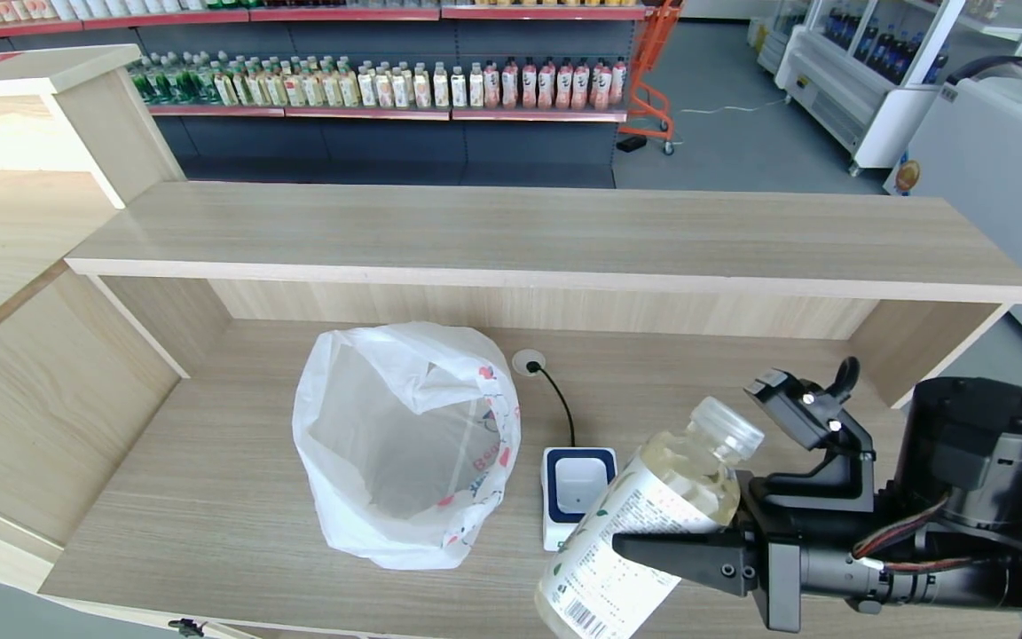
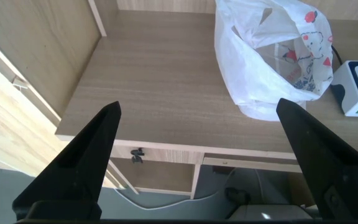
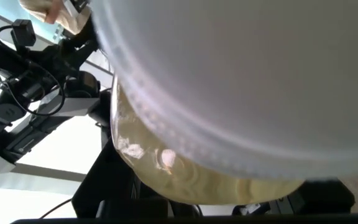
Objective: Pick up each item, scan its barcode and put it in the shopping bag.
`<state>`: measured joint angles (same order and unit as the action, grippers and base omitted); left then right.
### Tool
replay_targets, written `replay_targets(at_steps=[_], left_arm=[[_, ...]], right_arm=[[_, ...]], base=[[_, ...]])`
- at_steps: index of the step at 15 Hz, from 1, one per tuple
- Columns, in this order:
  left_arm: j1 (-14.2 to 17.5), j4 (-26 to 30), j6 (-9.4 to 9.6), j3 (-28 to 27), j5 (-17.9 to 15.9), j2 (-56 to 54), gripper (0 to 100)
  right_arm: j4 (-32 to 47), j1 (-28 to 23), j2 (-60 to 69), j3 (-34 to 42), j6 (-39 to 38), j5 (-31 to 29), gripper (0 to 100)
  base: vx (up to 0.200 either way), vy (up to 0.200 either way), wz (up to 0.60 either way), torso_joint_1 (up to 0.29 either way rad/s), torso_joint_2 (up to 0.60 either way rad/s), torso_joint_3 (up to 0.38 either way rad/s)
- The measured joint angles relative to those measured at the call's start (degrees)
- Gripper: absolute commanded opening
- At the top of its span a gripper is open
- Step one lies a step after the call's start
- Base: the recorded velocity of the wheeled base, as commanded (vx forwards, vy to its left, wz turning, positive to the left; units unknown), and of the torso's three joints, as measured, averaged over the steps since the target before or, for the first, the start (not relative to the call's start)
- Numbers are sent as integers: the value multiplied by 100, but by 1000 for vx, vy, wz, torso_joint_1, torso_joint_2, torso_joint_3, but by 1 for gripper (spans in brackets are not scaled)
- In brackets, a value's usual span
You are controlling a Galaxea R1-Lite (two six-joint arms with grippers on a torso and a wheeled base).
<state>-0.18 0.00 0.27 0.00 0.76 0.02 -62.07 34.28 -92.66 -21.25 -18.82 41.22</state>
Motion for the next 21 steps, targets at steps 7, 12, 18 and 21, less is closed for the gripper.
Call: replay_targets(at_steps=[7, 12, 18, 21], left_arm=[[0, 0, -2, 0, 2, 0, 100], [2, 0, 0, 0, 0, 0, 100], [2, 0, 0, 0, 0, 0, 100], [2, 0, 0, 0, 2, 0, 100]], right_arm=[[-11, -85, 40, 17, 60, -151, 0], [216, -1104, 167, 116, 2303, -1552, 0], [411, -2464, 516, 317, 5795, -2404, 0], [310, -2530, 510, 441, 7145, -2395, 0]], base=[[0, 0, 0, 0, 0, 0], [0, 0, 0, 0, 0, 0], [0, 0, 0, 0, 0, 0], [0, 0, 0, 0, 0, 0]])
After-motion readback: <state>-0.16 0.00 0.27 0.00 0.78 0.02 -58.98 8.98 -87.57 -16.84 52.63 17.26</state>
